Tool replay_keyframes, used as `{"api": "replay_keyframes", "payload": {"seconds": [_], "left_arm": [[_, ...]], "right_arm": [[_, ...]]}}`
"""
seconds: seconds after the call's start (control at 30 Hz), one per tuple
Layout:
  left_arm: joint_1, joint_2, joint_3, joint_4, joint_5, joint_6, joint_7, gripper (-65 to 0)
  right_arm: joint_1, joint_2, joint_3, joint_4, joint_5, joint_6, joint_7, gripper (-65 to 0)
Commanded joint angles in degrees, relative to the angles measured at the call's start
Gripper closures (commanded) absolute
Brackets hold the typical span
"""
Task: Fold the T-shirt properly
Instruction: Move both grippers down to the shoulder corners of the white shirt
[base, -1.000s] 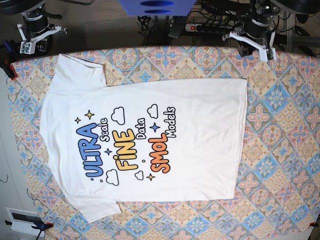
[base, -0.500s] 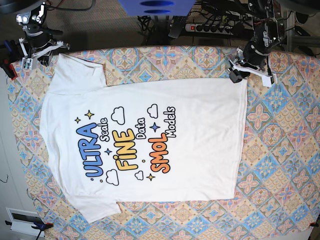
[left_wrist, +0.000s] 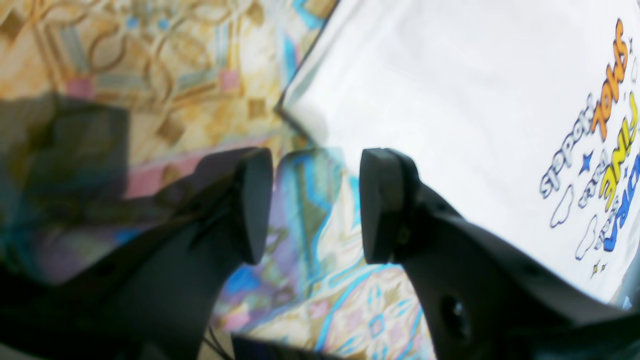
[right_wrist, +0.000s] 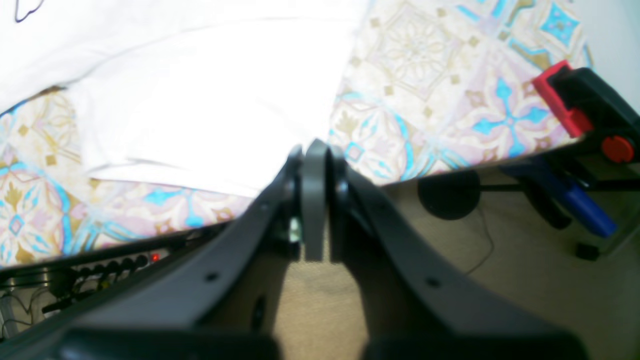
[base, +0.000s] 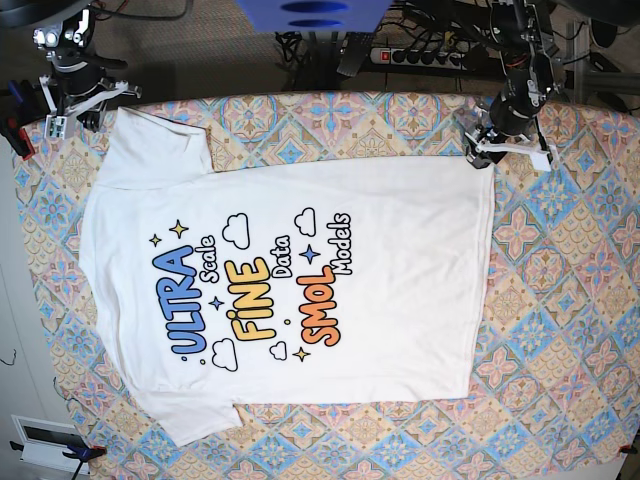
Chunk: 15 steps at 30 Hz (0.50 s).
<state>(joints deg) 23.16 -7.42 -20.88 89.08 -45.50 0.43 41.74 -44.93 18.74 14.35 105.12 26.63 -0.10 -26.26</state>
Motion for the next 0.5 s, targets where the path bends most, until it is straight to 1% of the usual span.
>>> {"api": "replay_keyframes", "payload": {"seconds": [0.0,0.17,0.27,0.3,0.33,0.37,0.4,0.47], "left_arm": [[-0.08,-0.18,-0.26,-0.07,-0.44,-0.21,-0.29,-28.8],[-4.04,-0.18,-0.26,-4.99,-0.44,-0.21,-0.29,-28.3],[-4.74,-0.1,-0.17,-5.43,-0.44,-0.21,-0.2,-27.9],[-4.74,-0.1,-0.17,-5.34,-0.53,-0.29,-0.2,-26.5],[-4.74,-0.1,-0.17,-5.25,-0.53,-0.38,-0.2,-23.2],[-4.83,-0.1,-0.17,-5.25,-0.61,-0.47,-0.2,-18.4],[-4.83,-0.1,-0.17,-5.25,-1.05,-1.44,-0.2,-13.2],[-4.48,-0.18,-0.17,-5.25,-2.46,-5.57,-0.11,-3.3]], "right_arm": [[-0.48,0.64,0.46,0.86,-0.04,-0.03,1.07,0.0],[0.49,0.64,0.46,0.86,0.05,-0.03,1.07,0.0],[0.84,0.64,0.46,0.68,0.05,-0.03,1.07,0.0],[0.84,0.64,0.46,0.68,0.05,-0.03,1.07,0.0],[0.84,0.64,0.46,0.59,0.05,-0.03,1.07,0.0],[0.84,0.64,0.46,0.51,0.05,-0.03,1.07,0.0],[0.84,0.64,0.46,0.42,0.05,-0.03,1.07,0.0],[0.84,0.64,0.46,0.24,0.05,-0.03,1.07,0.0]]}}
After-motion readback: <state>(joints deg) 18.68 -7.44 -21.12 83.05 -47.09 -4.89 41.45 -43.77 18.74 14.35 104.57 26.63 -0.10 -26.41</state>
